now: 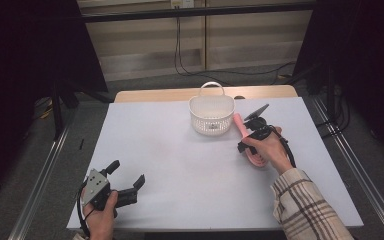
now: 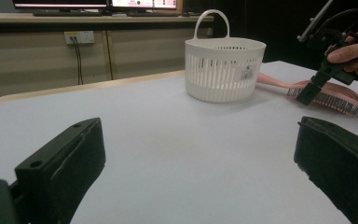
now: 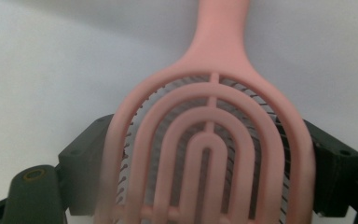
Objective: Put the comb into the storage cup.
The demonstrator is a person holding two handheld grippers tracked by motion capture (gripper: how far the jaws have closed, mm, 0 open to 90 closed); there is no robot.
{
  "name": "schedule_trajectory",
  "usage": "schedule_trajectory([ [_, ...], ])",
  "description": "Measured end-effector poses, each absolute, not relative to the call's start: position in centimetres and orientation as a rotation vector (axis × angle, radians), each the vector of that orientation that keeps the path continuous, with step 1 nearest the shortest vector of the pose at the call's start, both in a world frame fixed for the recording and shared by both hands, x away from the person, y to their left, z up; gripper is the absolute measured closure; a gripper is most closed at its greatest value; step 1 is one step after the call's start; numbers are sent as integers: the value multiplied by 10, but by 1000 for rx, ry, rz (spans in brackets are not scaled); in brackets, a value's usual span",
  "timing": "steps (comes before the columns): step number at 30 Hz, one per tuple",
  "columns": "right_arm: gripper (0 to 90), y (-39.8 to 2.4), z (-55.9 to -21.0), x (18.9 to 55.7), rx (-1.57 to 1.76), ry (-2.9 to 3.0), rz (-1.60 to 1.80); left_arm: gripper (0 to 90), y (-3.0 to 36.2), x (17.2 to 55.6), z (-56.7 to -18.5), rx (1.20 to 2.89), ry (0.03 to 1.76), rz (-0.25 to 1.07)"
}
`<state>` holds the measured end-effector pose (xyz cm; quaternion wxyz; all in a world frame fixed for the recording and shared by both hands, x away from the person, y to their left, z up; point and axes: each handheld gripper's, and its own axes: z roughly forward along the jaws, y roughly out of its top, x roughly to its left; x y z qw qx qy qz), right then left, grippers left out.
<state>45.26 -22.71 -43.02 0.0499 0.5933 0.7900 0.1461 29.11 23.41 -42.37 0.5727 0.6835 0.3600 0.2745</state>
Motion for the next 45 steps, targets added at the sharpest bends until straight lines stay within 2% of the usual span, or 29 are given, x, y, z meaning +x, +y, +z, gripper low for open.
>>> schedule_trajectory([
  [27, 190, -232, -419, 450, 1840, 2333, 459, 20, 234, 291, -424, 1601, 842, 646],
  [45, 176, -229, -426, 450, 1800, 2418, 383, 20, 235, 290, -423, 1602, 842, 662],
])
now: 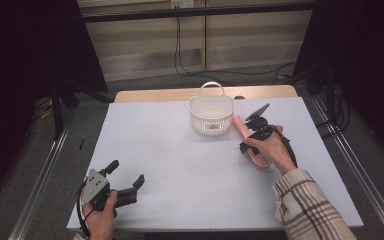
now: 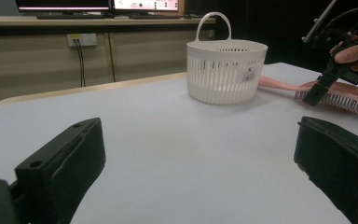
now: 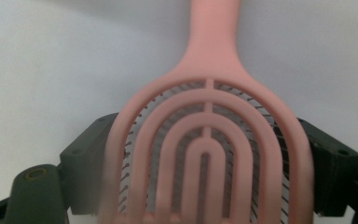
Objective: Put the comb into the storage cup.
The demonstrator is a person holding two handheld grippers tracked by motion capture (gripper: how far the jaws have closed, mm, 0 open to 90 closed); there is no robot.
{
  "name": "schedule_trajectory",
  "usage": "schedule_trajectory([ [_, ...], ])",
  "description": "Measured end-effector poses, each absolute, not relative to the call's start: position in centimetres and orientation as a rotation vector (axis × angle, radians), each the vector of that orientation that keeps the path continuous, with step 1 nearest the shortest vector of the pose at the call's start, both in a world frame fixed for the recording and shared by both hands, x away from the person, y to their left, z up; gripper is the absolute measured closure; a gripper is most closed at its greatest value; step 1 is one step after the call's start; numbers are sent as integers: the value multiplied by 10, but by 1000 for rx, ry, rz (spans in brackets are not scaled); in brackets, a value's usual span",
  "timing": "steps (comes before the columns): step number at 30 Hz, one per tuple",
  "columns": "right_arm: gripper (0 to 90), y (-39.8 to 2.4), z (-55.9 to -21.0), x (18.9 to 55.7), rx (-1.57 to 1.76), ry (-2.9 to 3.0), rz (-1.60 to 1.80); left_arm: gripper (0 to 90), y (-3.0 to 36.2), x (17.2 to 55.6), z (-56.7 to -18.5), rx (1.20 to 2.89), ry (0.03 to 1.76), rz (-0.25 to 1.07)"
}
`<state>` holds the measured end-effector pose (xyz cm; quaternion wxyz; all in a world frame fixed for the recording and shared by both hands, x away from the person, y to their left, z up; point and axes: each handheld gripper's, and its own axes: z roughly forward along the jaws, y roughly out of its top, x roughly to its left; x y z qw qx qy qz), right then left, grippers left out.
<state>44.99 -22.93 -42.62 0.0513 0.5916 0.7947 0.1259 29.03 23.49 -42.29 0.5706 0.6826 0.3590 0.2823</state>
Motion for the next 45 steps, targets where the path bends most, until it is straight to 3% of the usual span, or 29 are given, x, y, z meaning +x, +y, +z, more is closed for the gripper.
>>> schedule_trajectory([
  [17, 149, -224, -431, 451, 1765, 2464, 268, 20, 235, 290, -422, 1590, 845, 657],
  [24, 192, -225, -431, 451, 1769, 2448, 256, 20, 235, 290, -422, 1593, 844, 658],
  [45, 200, -227, -418, 446, 1701, 2394, 315, 20, 235, 290, -423, 1595, 844, 657],
])
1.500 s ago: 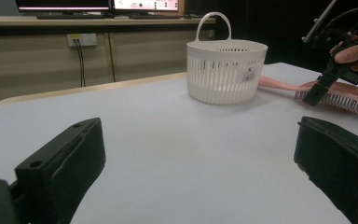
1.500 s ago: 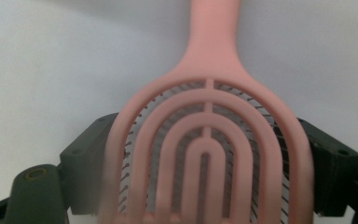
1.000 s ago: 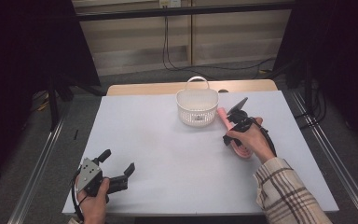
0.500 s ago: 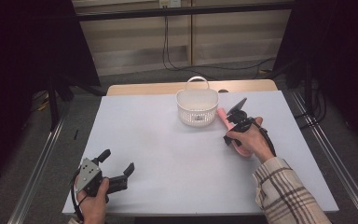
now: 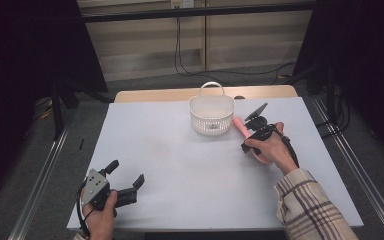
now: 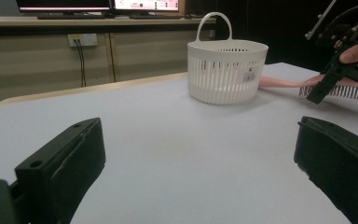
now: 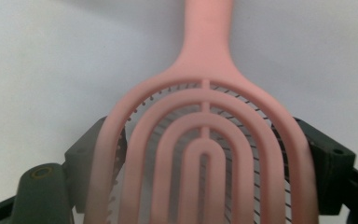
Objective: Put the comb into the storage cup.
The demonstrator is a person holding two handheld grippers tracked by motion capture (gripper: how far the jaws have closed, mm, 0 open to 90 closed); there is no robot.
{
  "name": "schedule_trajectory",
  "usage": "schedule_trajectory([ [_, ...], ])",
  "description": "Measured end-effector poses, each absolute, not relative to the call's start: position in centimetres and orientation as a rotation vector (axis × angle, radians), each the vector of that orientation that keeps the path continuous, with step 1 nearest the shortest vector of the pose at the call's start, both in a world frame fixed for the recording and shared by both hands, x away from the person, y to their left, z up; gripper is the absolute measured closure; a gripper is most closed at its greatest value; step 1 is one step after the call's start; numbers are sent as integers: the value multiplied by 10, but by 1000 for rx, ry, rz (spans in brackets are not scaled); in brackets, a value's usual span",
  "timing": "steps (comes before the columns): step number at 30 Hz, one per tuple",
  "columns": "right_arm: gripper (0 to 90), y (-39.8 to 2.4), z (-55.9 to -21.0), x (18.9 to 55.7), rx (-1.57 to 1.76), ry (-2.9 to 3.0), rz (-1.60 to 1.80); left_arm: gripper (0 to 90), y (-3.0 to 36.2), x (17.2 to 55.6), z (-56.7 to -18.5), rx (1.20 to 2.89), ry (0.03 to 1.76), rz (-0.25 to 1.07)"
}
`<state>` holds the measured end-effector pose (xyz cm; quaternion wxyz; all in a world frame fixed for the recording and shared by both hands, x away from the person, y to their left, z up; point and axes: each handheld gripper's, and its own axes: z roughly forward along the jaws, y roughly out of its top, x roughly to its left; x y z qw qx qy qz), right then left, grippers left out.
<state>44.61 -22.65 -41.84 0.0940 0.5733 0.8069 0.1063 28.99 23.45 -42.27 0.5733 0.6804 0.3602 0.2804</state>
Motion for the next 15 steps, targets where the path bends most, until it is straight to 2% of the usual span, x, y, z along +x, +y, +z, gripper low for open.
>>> schedule_trajectory([
  [15, 200, -238, -408, 444, 1715, 2375, 347, 20, 235, 290, -423, 1598, 844, 663],
])
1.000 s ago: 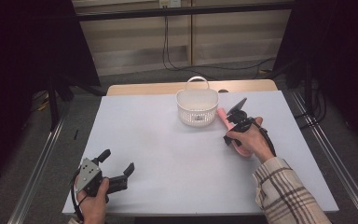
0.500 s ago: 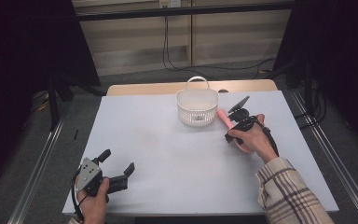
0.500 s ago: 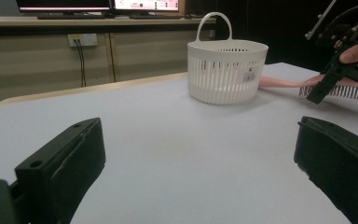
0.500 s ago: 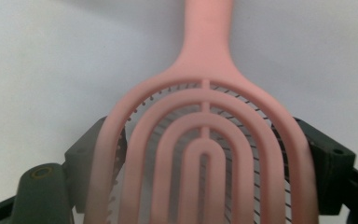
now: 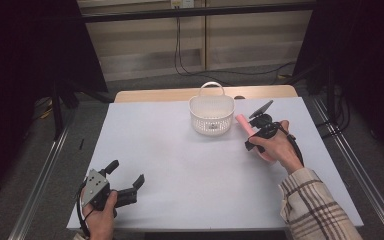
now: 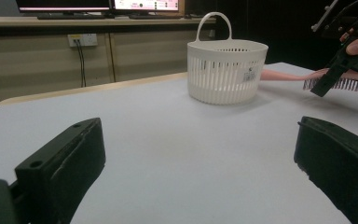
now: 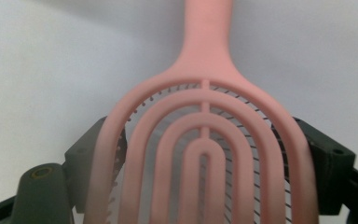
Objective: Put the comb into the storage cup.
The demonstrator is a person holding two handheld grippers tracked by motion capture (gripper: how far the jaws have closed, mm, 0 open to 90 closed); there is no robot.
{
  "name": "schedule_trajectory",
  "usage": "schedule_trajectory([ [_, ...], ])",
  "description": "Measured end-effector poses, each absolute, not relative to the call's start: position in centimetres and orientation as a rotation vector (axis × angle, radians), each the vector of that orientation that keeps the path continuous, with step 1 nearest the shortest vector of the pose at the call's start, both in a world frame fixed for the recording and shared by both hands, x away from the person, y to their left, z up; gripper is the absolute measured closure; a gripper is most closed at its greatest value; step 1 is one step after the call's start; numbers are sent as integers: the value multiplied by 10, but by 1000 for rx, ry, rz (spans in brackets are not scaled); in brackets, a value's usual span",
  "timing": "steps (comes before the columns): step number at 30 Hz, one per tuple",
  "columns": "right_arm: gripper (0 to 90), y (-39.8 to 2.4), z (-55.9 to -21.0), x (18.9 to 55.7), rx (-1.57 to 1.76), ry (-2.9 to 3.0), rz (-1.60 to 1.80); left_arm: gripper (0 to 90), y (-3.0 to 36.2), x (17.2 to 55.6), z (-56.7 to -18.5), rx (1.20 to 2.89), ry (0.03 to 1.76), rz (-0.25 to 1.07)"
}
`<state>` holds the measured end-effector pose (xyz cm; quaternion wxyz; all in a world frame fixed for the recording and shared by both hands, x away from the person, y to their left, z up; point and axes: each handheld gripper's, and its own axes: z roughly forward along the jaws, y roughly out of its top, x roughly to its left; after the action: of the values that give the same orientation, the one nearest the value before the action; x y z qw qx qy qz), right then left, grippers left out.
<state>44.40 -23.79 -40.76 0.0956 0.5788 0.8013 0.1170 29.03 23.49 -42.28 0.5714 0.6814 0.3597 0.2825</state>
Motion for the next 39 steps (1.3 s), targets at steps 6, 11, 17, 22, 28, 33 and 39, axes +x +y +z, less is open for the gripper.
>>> schedule_trajectory([
  [6, 200, -241, -401, 442, 1714, 2376, 364, 20, 235, 290, -423, 1599, 844, 661],
  [11, 200, -245, -397, 440, 1711, 2373, 390, 20, 235, 290, -423, 1593, 846, 658],
  [17, 200, -251, -391, 434, 1681, 2395, 425, 20, 235, 290, -423, 1601, 844, 663],
  [22, 200, -256, -386, 428, 1668, 2372, 458, 20, 236, 291, -422, 1589, 850, 660],
  [28, 200, -258, -378, 421, 1648, 2384, 517, 17, 239, 291, -422, 1585, 865, 659],
  [33, 200, -259, -371, 417, 1624, 2417, 590, 17, 239, 291, -421, 1592, 855, 659],
  [39, 200, -262, -364, 413, 1599, 2401, 632, 14, 240, 291, -421, 1582, 865, 666],
])
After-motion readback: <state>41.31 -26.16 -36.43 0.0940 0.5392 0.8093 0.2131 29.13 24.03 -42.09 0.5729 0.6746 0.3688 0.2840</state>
